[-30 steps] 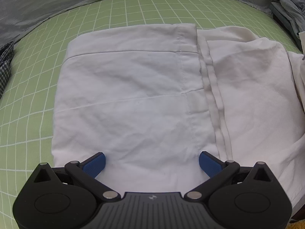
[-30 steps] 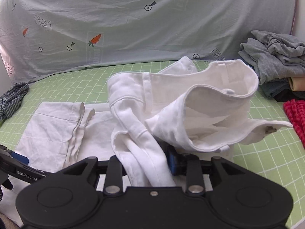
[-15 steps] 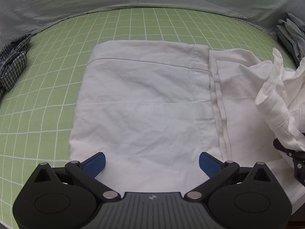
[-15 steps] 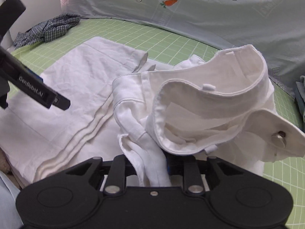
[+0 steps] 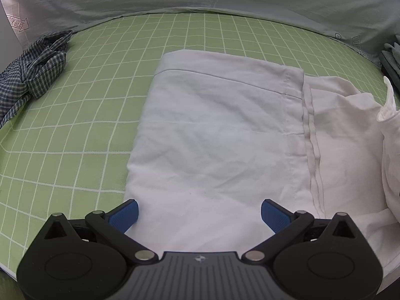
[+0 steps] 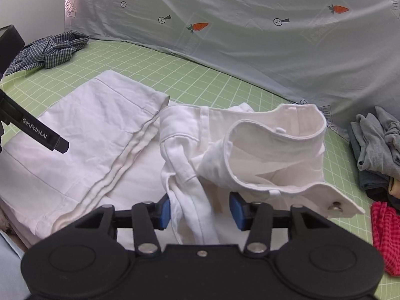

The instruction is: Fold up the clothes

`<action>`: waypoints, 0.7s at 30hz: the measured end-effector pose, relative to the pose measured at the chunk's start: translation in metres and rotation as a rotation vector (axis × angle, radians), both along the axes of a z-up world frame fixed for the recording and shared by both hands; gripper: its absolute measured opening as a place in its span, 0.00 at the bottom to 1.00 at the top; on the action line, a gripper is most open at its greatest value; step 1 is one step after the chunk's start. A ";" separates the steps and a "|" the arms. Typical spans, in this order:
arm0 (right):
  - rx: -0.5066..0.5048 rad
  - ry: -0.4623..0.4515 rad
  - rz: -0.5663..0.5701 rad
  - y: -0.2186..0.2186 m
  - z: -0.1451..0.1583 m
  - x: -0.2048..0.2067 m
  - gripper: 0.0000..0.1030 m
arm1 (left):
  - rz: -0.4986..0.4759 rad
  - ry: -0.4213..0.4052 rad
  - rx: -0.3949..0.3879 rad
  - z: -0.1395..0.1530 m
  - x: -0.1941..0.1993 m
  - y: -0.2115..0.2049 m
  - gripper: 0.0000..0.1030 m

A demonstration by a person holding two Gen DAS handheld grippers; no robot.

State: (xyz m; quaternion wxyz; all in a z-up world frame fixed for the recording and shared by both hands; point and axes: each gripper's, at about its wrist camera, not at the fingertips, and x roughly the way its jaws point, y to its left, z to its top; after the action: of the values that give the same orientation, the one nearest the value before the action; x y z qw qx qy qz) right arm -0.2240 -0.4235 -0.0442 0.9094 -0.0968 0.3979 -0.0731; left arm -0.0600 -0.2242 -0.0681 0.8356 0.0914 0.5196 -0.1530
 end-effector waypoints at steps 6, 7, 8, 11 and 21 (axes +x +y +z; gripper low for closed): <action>0.085 -0.006 -0.085 -0.021 0.016 -0.012 0.70 | -0.024 0.002 0.003 -0.003 0.008 -0.007 1.00; 0.109 -0.010 -0.103 -0.025 0.018 -0.016 0.73 | -0.026 0.001 0.002 -0.003 0.008 -0.007 1.00; 0.133 -0.018 -0.119 -0.029 0.021 -0.021 0.73 | -0.029 0.001 0.000 -0.003 0.008 -0.007 1.00; 0.173 -0.057 -0.195 -0.043 0.030 -0.034 0.74 | -0.033 0.005 0.000 -0.004 0.009 -0.007 1.00; 0.485 -0.189 -0.395 -0.091 0.016 -0.023 0.77 | -0.016 0.013 -0.013 -0.003 0.013 -0.008 1.00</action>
State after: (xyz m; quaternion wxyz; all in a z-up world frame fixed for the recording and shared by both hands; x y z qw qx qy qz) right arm -0.2467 -0.5147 -0.0279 0.9071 0.2089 0.3286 -0.1599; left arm -0.0469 -0.2323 -0.0715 0.8317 0.0892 0.5232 -0.1633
